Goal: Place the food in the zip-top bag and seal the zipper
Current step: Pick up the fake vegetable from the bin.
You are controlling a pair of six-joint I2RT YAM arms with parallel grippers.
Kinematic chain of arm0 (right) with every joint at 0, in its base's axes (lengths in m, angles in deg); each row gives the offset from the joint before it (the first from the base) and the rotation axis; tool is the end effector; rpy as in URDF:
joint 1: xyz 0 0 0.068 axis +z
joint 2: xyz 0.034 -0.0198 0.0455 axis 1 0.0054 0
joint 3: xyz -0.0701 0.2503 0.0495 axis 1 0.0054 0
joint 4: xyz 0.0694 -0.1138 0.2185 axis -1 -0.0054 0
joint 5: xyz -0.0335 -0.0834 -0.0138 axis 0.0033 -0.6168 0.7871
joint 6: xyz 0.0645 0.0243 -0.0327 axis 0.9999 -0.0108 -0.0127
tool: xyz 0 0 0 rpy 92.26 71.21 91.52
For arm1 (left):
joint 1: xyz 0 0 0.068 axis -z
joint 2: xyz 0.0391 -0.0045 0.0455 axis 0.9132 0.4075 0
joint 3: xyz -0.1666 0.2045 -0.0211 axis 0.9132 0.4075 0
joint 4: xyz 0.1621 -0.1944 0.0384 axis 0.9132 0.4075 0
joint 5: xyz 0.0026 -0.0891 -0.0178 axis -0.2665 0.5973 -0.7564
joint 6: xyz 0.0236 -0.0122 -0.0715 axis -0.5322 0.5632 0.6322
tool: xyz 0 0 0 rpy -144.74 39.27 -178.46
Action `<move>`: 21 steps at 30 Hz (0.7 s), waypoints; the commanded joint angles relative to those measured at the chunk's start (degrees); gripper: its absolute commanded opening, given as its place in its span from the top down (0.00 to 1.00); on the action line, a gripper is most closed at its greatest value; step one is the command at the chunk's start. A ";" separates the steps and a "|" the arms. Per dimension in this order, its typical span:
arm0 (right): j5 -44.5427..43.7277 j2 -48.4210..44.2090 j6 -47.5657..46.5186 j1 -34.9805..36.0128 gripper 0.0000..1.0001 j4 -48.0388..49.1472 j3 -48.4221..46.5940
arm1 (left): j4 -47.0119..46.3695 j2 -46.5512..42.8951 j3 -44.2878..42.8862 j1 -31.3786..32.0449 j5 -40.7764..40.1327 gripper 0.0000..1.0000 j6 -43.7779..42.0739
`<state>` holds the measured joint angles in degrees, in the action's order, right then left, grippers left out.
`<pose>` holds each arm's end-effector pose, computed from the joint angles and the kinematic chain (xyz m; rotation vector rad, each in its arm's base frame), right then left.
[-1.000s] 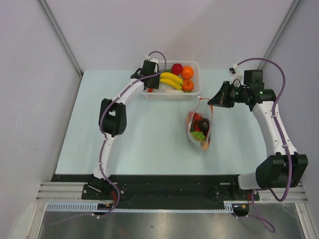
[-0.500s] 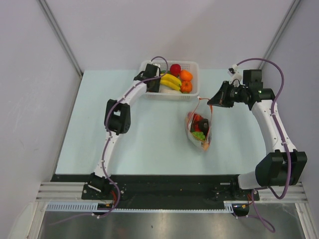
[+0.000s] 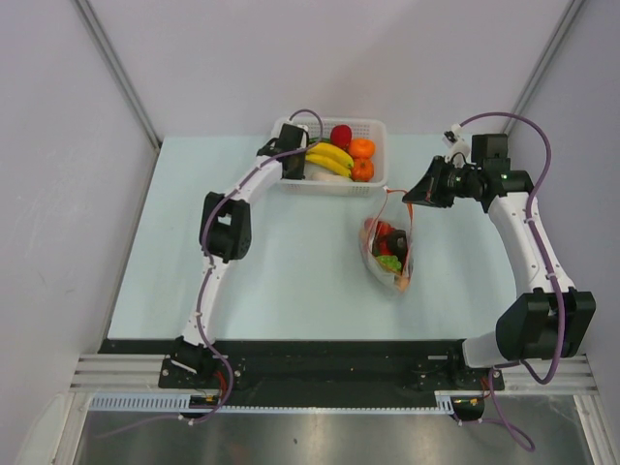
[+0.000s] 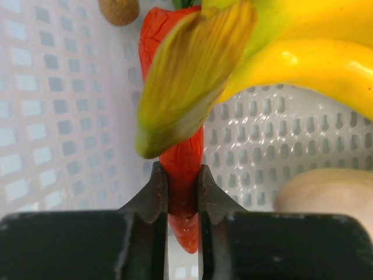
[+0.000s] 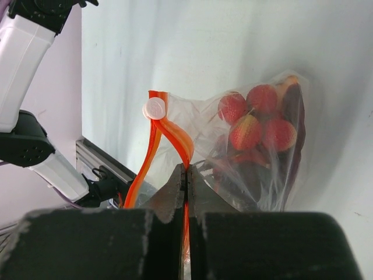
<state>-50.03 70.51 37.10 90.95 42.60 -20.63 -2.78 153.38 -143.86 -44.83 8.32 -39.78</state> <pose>0.3101 0.0473 0.3313 0.0019 2.3376 0.9605 0.5418 -0.2015 0.1420 0.2221 2.3863 -0.1008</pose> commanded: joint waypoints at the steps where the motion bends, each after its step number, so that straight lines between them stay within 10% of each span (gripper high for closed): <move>1: -0.47 -0.19 0.22 -0.12 1.00 2.59 -2.33 | -4.37 -11.07 4.25 -0.29 -2.24 0.96 0.84; 16: 1.29 -1.42 -2.51 -0.03 1.00 2.50 -1.80 | -6.14 -24.53 10.75 -0.21 -4.28 1.00 -3.28; 21: 1.82 -1.78 -3.30 0.15 1.00 2.86 -1.36 | -15.53 -42.61 27.79 0.23 24.99 1.00 -10.03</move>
<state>-49.53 70.53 35.42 90.97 42.99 -20.63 -12.20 125.04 -124.67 -44.92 11.44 -43.78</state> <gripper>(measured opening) 0.010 0.244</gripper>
